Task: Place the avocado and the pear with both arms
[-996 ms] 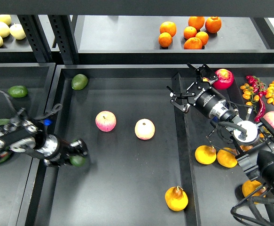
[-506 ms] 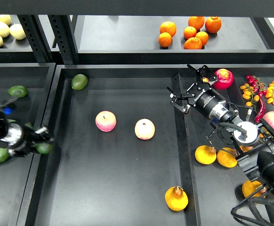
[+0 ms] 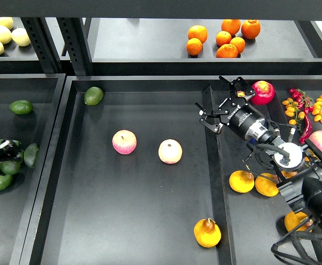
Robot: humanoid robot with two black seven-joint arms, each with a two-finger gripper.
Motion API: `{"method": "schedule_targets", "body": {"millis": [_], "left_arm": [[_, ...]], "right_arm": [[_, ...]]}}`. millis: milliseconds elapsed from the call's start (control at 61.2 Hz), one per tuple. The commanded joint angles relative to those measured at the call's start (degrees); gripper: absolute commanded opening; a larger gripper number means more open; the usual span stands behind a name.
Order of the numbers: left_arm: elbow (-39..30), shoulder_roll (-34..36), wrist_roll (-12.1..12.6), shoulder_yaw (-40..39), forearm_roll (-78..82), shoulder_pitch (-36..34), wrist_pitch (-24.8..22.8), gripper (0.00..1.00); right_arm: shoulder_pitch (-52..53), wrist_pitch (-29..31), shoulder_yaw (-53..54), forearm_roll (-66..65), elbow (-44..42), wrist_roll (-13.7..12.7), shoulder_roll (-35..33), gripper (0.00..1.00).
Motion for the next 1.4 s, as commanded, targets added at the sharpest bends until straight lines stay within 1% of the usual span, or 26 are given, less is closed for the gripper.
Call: {"method": "schedule_targets", "body": {"millis": [0, 131, 474, 1029, 1388], "left_arm": [[3.8, -0.3, 0.0, 0.0, -0.8, 0.9, 0.0, 0.52], [6.6, -0.6, 0.0, 0.0, -2.3, 1.8, 0.0, 0.52], [11.0, -1.7, 0.0, 0.1, -2.6, 3.8, 0.0, 0.54], [11.4, -4.6, 0.0, -0.1, -2.7, 7.5, 0.0, 0.57], [11.4, -5.1, 0.0, -0.3, -3.1, 8.1, 0.0, 0.58]], "right_arm": [[0.0, 0.0, 0.0, 0.0, -0.1, 0.0, 0.0, 1.0], [0.0, 0.0, -0.1, -0.1, -0.1, 0.0, 0.0, 1.0], [0.0, 0.0, 0.0, -0.1, -0.1, 0.0, 0.0, 1.0], [0.0, 0.0, -0.1, -0.1, 0.4, 0.0, 0.0, 1.0], [0.0, 0.0, -0.1, -0.1, 0.6, 0.0, 0.0, 1.0]]}}
